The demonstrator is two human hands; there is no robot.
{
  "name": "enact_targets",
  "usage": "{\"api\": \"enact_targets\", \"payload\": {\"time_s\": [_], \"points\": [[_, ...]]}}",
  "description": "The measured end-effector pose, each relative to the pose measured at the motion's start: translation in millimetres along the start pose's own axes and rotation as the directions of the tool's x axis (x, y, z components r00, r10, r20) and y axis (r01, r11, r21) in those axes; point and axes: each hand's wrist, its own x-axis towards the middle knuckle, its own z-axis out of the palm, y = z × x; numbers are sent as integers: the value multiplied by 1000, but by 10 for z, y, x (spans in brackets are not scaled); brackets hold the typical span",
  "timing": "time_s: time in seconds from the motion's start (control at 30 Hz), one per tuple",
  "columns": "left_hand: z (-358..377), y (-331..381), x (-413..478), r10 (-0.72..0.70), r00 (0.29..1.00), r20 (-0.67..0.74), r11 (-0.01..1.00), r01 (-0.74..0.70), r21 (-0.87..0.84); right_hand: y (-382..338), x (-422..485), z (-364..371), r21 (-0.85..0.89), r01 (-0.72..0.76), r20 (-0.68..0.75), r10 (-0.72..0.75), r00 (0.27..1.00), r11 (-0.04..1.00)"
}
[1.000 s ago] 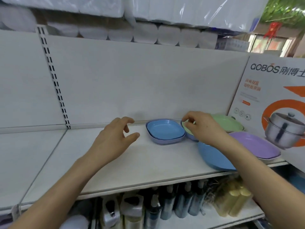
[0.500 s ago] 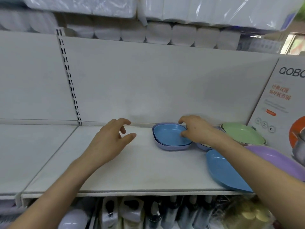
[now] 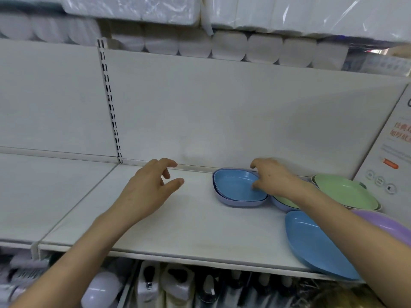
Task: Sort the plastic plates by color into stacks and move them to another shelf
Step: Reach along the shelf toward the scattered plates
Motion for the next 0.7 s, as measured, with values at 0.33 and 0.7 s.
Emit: {"api": "enact_targets", "payload": {"time_s": [0.33,0.7], "points": [[168,126,39,5,1000,14,1000,-5,20,-4,-73,9,120,0,6,-1,1000,993],[241,220,32,20,999,45,999,-22,47,49,-86,-11,120,79,-127,-64,990,990]]}}
